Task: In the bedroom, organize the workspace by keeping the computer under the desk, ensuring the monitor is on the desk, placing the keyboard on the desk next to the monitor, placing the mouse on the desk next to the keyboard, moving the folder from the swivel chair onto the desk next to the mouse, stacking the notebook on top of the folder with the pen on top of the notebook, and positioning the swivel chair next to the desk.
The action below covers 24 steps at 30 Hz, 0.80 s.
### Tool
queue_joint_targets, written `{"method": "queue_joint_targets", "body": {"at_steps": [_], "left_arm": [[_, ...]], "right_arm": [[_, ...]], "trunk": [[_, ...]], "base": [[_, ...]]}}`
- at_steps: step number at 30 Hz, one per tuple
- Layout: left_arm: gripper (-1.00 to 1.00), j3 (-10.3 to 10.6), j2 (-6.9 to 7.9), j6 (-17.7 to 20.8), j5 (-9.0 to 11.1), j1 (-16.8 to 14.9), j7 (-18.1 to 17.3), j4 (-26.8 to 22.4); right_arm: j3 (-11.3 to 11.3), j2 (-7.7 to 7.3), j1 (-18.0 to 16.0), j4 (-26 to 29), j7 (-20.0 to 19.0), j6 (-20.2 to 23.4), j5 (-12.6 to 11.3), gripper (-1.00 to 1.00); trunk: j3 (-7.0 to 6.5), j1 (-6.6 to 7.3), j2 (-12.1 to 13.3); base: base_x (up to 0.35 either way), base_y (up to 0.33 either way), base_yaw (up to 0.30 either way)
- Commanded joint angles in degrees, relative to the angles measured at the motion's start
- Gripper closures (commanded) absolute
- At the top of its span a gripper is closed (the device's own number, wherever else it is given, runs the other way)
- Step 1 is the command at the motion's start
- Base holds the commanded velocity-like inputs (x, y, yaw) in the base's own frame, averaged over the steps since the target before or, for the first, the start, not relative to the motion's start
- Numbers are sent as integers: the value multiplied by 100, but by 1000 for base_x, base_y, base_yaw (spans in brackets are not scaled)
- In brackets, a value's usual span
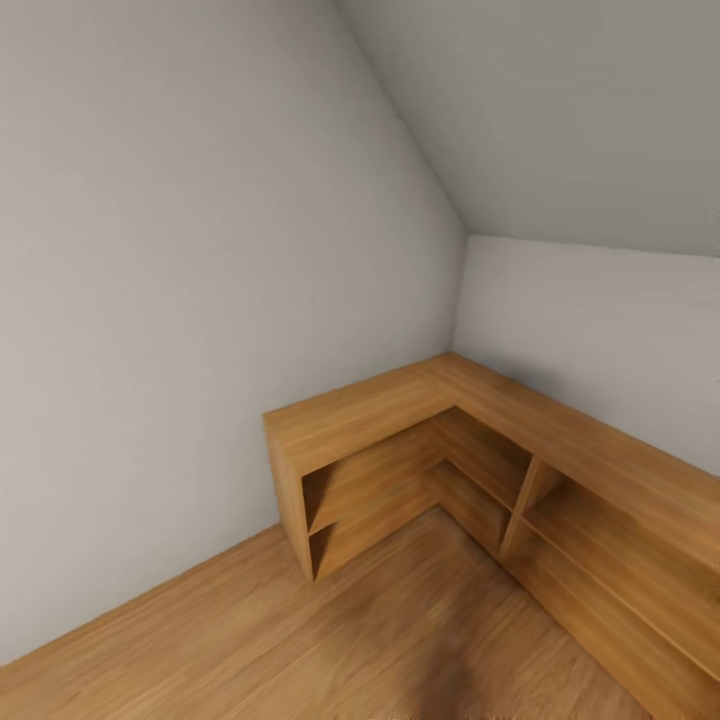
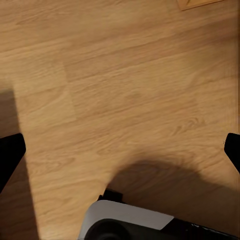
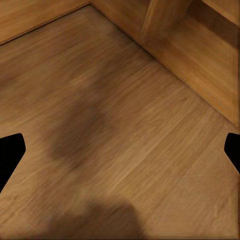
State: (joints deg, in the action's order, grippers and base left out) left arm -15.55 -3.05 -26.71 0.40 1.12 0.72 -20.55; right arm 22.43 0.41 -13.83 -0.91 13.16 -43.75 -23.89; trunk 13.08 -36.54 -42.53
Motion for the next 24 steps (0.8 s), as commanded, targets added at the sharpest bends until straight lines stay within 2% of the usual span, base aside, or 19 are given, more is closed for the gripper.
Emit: {"method": "queue_joint_targets", "body": {"at_steps": [1,12,19,24], "left_arm": [[-100,-5,-3,-6,3,2,7,-11],[-100,-6,-3,-9,4,2,7,-11],[-100,-2,-3,-8,4,2,7,-11],[-100,4,-6,-24,-3,2,4,-11]], "right_arm": [[48,1,-6,-9,35,-21,-18,-100],[35,-13,-6,-8,42,-8,-26,-100],[34,-14,-6,-9,53,5,-26,-100],[29,-19,-6,-7,54,3,-27,-100]], "trunk": [[-4,21,36],[-135,263,477],[-234,417,758],[-222,417,758]], "base": [[0,0,-153],[0,0,-127],[0,0,-49],[0,0,-10]]}}
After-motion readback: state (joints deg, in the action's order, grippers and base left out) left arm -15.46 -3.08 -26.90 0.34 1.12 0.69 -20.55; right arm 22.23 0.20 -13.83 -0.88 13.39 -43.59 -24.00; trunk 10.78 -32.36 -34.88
